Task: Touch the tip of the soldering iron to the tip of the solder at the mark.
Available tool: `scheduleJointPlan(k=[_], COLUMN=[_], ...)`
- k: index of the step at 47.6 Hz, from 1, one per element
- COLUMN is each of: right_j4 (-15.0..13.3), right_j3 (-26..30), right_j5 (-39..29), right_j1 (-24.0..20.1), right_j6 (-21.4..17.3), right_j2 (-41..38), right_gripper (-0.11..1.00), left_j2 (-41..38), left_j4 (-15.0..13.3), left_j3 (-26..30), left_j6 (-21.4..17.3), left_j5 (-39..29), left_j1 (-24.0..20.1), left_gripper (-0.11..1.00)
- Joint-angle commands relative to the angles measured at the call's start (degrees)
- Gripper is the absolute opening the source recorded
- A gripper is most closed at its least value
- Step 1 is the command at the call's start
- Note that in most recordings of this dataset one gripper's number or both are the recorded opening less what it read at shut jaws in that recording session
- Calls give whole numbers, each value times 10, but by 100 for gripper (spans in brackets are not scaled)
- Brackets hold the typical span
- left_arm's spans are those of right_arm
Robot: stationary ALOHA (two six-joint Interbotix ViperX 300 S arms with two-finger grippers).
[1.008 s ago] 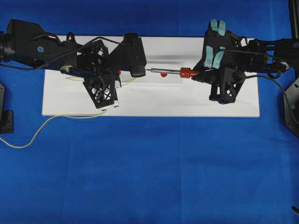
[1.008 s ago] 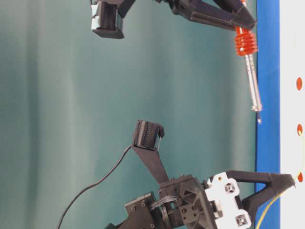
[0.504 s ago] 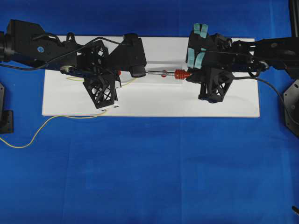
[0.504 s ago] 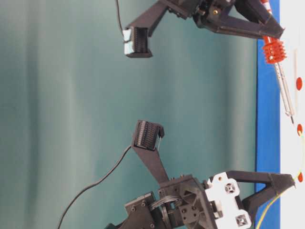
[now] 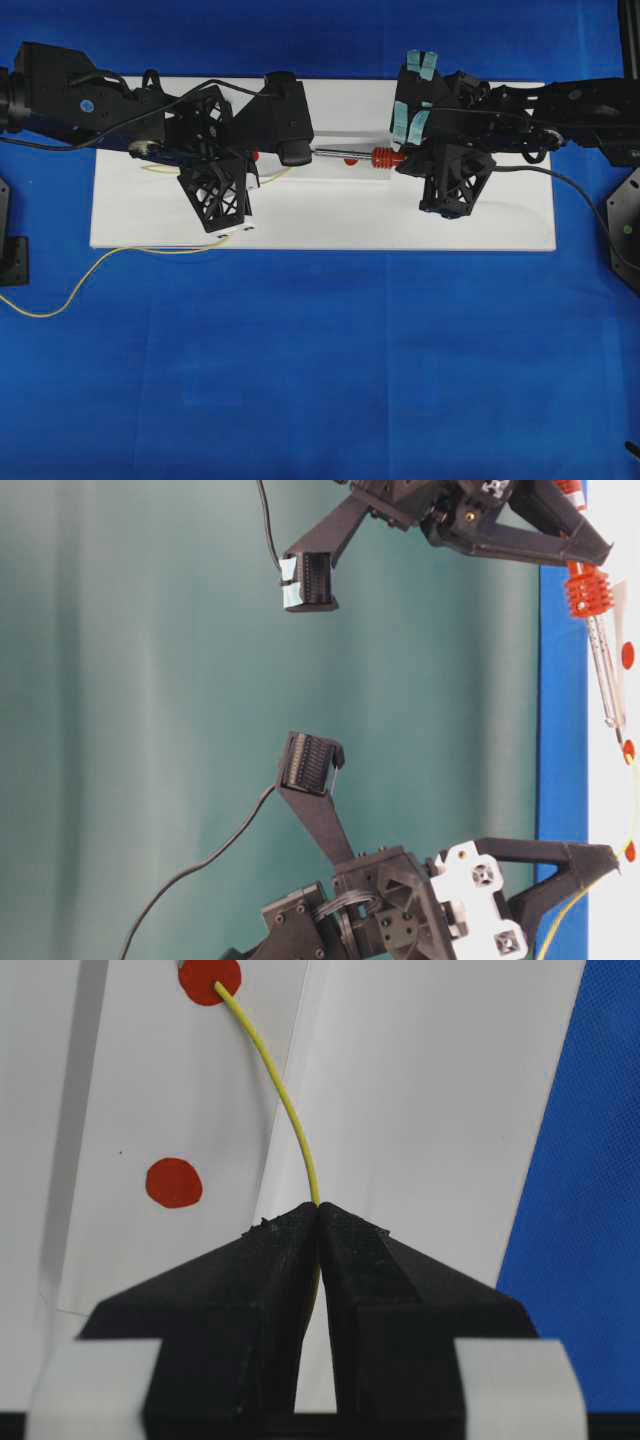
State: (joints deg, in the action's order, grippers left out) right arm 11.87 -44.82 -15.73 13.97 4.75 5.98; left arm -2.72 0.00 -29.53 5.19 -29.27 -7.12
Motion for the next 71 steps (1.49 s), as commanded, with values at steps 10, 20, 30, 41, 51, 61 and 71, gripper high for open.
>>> scheduleJointPlan(k=[10, 20, 30, 41, 51, 61, 71], right_j4=[-1, -1, -1, -1, -1, -1, -1], right_j3=[16, 16, 16, 16, 16, 16, 16], right_j5=[3, 2, 2, 1, 0, -1, -1], right_j1=[-6, -7, -7, -7, -7, -6, -7], right_j6=[-1, -1, -1, -1, -1, -1, -1], right_j2=[3, 3, 3, 3, 4, 3, 3], right_gripper=[6, 6, 6, 6, 6, 6, 6], left_j2=[7, 7, 7, 5, 4, 4, 4], left_j4=[2, 2, 2, 2, 2, 2, 2], left_j3=[8, 8, 9, 12, 16, 16, 16], left_j6=[0, 0, 0, 0, -1, 0, -1], left_j5=[-1, -4, -5, -4, -4, -4, -4], left_j1=[1, 1, 1, 0, -1, -2, -3], left_gripper=[3, 3, 3, 3, 3, 3, 3])
